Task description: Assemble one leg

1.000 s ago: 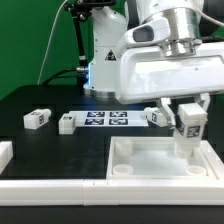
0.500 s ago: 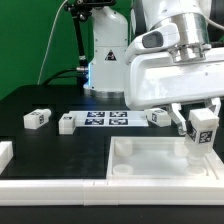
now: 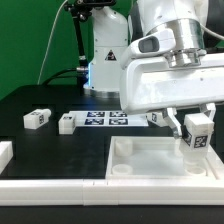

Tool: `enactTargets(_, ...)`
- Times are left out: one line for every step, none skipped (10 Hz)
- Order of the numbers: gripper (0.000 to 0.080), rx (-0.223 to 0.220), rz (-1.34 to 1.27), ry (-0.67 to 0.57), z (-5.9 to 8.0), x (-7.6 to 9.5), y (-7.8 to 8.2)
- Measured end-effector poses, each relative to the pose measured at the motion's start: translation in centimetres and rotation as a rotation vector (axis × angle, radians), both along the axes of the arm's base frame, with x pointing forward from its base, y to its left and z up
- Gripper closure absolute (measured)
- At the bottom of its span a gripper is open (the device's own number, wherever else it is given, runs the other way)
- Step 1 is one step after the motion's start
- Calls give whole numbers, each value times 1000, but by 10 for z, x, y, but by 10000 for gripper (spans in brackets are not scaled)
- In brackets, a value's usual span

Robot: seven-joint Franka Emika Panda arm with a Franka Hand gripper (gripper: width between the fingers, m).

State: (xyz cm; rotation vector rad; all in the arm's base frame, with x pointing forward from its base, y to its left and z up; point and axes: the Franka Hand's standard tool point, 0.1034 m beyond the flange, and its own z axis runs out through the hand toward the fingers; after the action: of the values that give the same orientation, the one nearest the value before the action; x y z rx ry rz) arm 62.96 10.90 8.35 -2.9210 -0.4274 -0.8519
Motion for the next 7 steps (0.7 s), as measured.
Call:
enactTargets(511, 0, 0, -4, 0, 0, 0)
enactTargets(511, 0, 0, -5, 0, 0, 0)
enactTargets(511, 2, 1, -12, -1, 1, 2)
enactTargets(511, 4, 2, -27, -2, 1, 5)
enactTargets(511, 4, 4, -32, -5, 0, 7)
enactTargets(511, 4, 6, -23, -11, -2, 8)
enactTargets(511, 5, 5, -27, -13, -2, 8)
